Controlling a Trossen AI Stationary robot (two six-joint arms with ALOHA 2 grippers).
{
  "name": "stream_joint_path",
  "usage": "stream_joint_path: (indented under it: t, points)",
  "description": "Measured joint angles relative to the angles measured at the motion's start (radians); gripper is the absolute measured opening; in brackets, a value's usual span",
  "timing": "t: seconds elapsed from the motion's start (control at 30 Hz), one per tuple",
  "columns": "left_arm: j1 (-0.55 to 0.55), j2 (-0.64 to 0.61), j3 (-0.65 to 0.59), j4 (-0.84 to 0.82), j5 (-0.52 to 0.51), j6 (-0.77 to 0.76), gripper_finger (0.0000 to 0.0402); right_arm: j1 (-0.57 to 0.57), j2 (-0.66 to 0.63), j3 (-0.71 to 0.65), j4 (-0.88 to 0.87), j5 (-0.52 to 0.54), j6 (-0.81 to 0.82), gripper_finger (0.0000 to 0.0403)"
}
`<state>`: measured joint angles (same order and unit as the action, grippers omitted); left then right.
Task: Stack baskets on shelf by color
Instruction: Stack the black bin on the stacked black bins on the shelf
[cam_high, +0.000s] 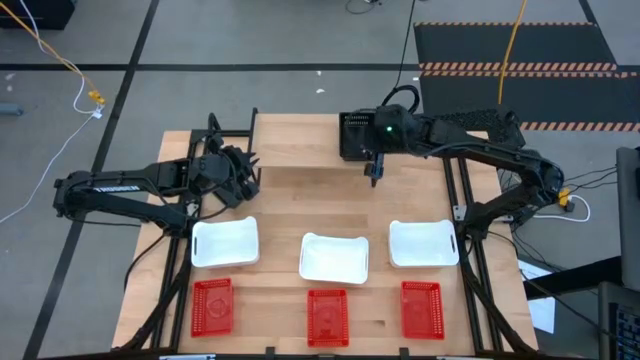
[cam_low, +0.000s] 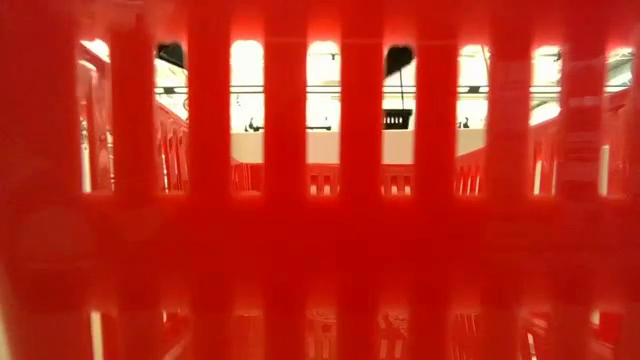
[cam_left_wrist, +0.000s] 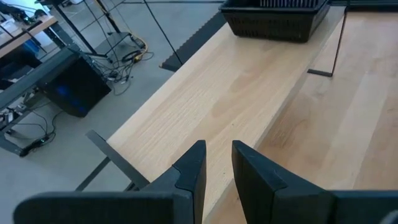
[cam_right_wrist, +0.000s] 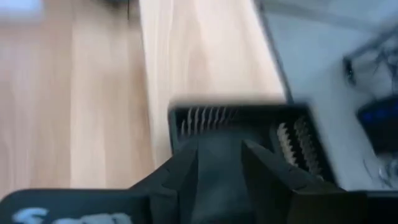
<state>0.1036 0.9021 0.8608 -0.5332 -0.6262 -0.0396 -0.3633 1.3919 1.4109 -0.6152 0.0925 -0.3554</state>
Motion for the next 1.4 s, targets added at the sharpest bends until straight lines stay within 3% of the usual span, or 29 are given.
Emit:
stream_joint_path:
  t: [0.2,0.33,0.5,0.67,0.83,1.17,1.27,1.4]
  points:
    - [-0.015,-0.077,0.001,-0.118,-0.003,-0.076,0.0081,0.107,0.020,-0.045,0.249,-0.103,0.012,0.0127]
    - [-0.041,-0.154,0.003,-0.198,-0.003,-0.197,0.0081,0.208,0.148,-0.095,0.453,-0.125,-0.006,0.0127]
    - [-0.089,-0.164,-0.029,-0.354,-0.002,-0.460,0.0081,0.303,0.308,-0.080,0.654,-0.081,-0.069,0.0128]
    - [-0.118,-0.064,-0.157,-0.406,0.076,-0.664,0.0082,0.339,0.328,-0.080,0.659,0.031,-0.095,0.0128]
    - [-0.116,0.034,-0.234,-0.389,0.072,-0.785,0.0099,0.340,0.262,-0.077,0.655,0.035,-0.053,0.0128]
    - [-0.084,0.162,-0.352,-0.203,0.138,-0.776,0.0181,0.339,0.201,-0.077,0.568,-0.018,-0.023,0.0128]
    - [-0.046,0.192,-0.385,-0.169,0.154,-0.775,0.0167,0.339,0.201,-0.077,0.550,-0.017,-0.020,0.0128]
    - [-0.017,0.219,-0.416,-0.141,0.192,-0.747,0.0103,0.339,0.201,-0.077,0.511,-0.017,0.005,0.0128]
